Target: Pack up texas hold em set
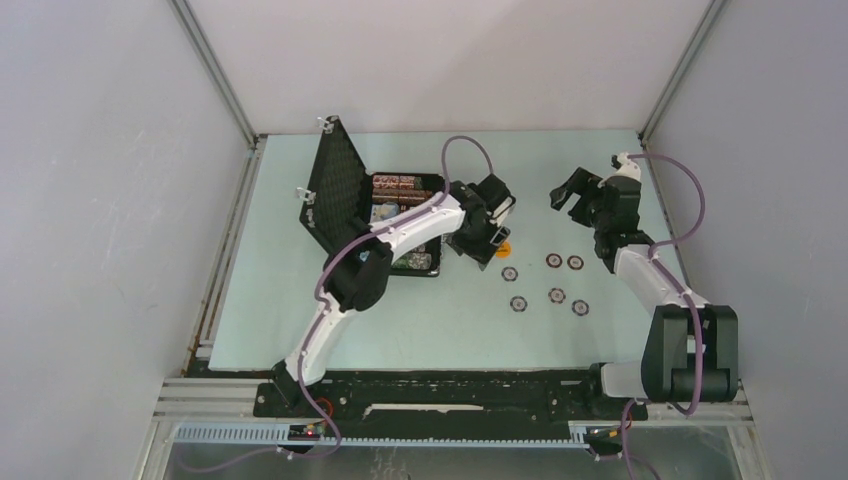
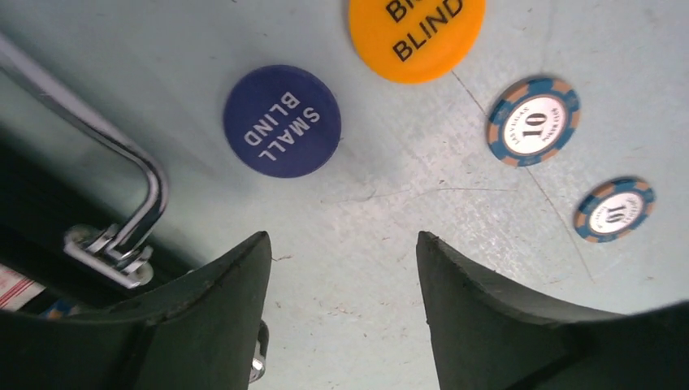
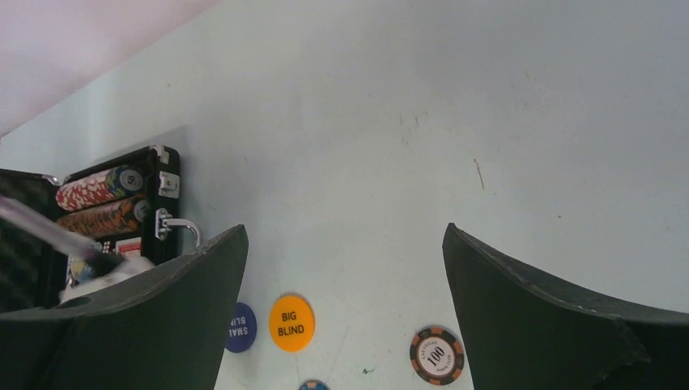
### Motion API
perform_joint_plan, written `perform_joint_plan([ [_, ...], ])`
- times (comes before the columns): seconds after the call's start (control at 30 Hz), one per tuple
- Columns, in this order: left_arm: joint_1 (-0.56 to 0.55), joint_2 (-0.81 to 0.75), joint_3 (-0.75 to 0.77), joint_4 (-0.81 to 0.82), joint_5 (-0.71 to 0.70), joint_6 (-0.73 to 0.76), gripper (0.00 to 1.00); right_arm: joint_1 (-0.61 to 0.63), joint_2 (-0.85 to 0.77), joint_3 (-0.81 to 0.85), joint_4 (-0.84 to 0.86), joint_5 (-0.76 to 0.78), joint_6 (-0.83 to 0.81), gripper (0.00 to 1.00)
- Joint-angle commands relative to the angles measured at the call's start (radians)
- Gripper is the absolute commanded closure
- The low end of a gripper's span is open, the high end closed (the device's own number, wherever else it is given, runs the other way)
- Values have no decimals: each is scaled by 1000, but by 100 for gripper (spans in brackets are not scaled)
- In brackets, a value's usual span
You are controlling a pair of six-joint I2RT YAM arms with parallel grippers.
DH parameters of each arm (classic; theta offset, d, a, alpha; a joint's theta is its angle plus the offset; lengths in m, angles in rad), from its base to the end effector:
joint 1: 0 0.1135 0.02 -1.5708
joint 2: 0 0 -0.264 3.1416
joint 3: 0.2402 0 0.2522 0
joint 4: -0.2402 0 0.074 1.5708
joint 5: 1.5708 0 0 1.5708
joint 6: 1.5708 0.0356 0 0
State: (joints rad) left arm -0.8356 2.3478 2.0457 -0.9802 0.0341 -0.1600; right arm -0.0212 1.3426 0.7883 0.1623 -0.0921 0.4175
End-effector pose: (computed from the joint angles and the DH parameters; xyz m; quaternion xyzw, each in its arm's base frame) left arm 0.3264 -0.3628 0.1811 0.3302 0.9327 -0.0835 0.1182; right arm 0.3013 -0.0031 0.2509 0.1557 0.8161 0.1468 0.5369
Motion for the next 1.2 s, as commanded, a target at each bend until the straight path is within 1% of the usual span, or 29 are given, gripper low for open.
perform_joint_plan([
  [0.0,9,-219,-108,143,39,-27,26,-13,24,62,-78,-10,-6,0],
  [0.13,9,-434,-287,221,48,-28,20,-13,30,82,-156,-12,-9,0],
  [0.23,7,-615,-373,209,44,2,14,-2,52,109,-225,-44,-11,0],
  [0.3,4,-729,-401,176,28,27,9,17,70,137,-273,-39,-26,0],
  [0.4,1,-869,-385,119,7,69,7,99,110,183,-358,13,-45,1],
  [0.47,1,-955,-369,116,-14,94,5,153,143,216,-403,67,-38,0],
  [0.6,0,-1079,-410,186,-87,84,5,241,211,298,-487,89,8,0],
  [0.67,0,-1145,-485,266,-130,70,4,287,255,348,-538,92,12,0],
  [0.77,3,-1245,-639,396,-181,62,4,349,339,429,-612,125,4,0],
  [0.87,-1,-1320,-743,455,-206,56,4,402,433,521,-684,143,-9,0],
  [0.97,-23,-1370,-785,479,-248,72,4,455,541,642,-748,150,-23,2],
  [1.03,-27,-1390,-801,494,-254,74,4,492,620,719,-803,196,-18,3],
  [1.1,-31,-1398,-809,501,-257,73,4,530,668,780,-837,240,-12,3],
  [1.17,-36,-1395,-808,499,-264,74,4,554,700,819,-855,249,-7,4],
])
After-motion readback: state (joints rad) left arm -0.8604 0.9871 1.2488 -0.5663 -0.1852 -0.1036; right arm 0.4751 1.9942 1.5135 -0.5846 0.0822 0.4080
